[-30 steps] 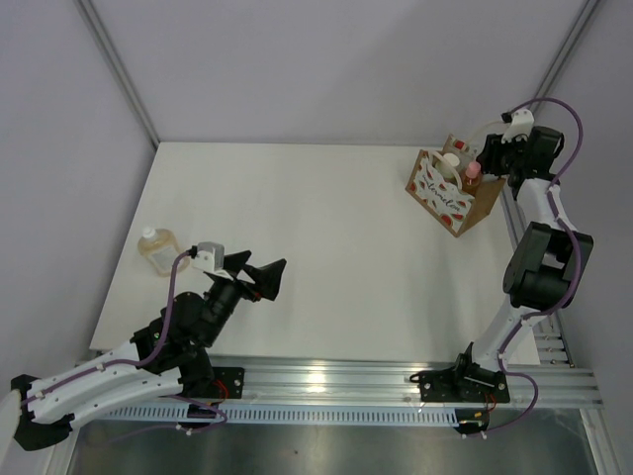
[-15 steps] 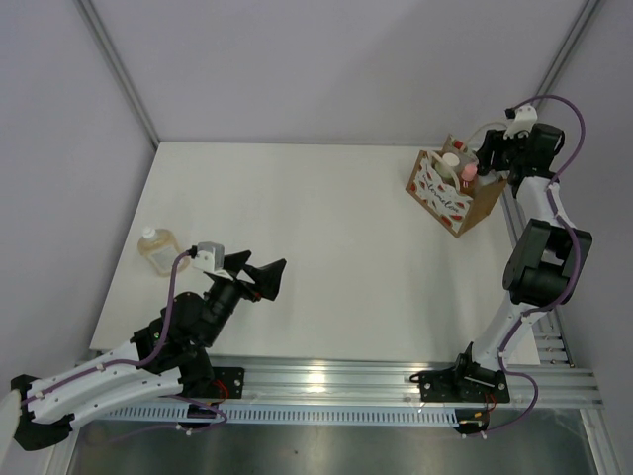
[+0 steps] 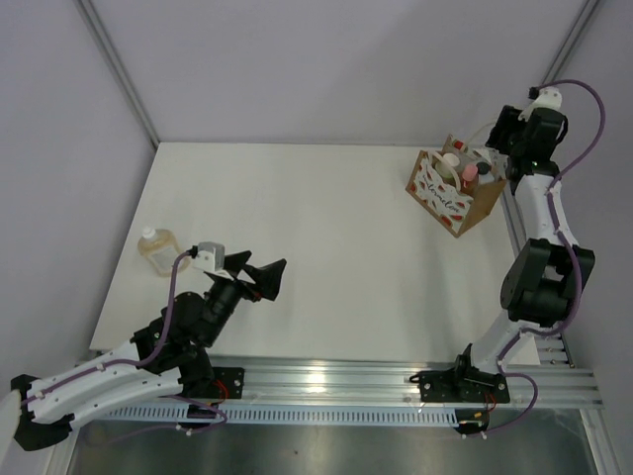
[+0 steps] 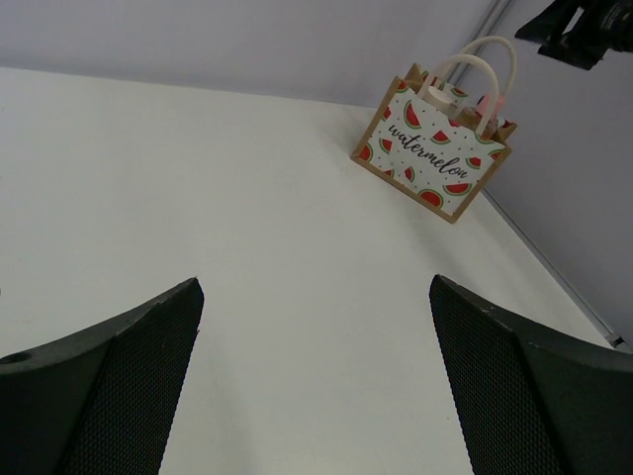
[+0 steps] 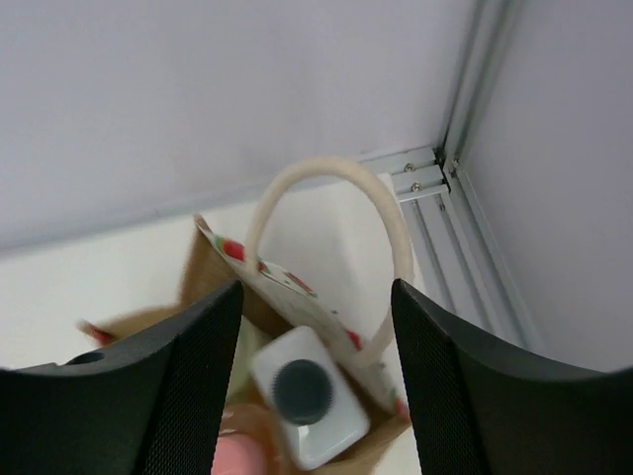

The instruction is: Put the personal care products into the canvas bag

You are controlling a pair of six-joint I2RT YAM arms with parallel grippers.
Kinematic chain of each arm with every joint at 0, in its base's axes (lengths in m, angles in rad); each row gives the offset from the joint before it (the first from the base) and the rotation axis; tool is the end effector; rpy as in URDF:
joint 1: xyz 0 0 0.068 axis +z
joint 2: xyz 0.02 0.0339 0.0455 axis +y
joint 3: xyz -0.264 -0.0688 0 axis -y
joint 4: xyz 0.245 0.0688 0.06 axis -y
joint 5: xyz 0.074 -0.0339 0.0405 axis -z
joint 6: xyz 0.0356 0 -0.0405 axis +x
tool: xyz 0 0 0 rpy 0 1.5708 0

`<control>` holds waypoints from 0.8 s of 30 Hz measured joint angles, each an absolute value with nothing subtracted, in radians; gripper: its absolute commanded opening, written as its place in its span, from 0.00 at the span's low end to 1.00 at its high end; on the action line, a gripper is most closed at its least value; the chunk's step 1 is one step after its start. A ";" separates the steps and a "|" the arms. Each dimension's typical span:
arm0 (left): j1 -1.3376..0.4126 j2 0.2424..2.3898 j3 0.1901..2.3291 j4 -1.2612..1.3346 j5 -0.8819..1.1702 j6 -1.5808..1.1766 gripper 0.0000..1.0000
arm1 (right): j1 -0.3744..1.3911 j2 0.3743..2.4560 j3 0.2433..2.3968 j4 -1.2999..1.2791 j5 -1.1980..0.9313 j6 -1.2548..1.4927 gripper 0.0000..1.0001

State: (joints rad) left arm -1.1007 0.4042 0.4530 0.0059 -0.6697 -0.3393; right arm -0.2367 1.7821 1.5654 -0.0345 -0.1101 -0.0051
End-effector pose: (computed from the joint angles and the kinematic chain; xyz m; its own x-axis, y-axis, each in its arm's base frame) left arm 0.0744 -0.0977 0.2948 -0.1158 -0.3481 -0.9303 0.4026 0.8397 -0.3643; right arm 0.4223 -0.0978 0.3504 -0.2423 0.0532 -0.9687 0.1284 0.9915 0.0224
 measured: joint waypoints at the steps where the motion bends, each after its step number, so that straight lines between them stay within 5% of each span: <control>1: -1.101 0.406 0.454 0.005 -0.670 -0.340 0.99 | -0.219 1.750 1.565 -0.049 -0.051 0.058 0.65; 10: -1.101 0.452 0.512 -0.069 -0.741 -0.379 0.99 | 0.155 1.371 1.457 -0.104 0.191 0.322 0.69; 16: -1.083 0.549 0.640 -0.163 -0.842 -0.424 0.99 | 0.435 1.135 1.240 -0.092 0.141 0.392 0.70; 24: -0.752 0.658 0.796 -0.347 -0.808 -0.536 0.99 | 0.718 0.948 0.719 0.005 0.033 0.490 0.71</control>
State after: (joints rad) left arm -0.7517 0.6582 0.7963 -0.3466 -0.8082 -0.5358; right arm 0.7181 0.9478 0.7189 0.0051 0.0334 0.4904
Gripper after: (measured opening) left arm 0.994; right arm 0.704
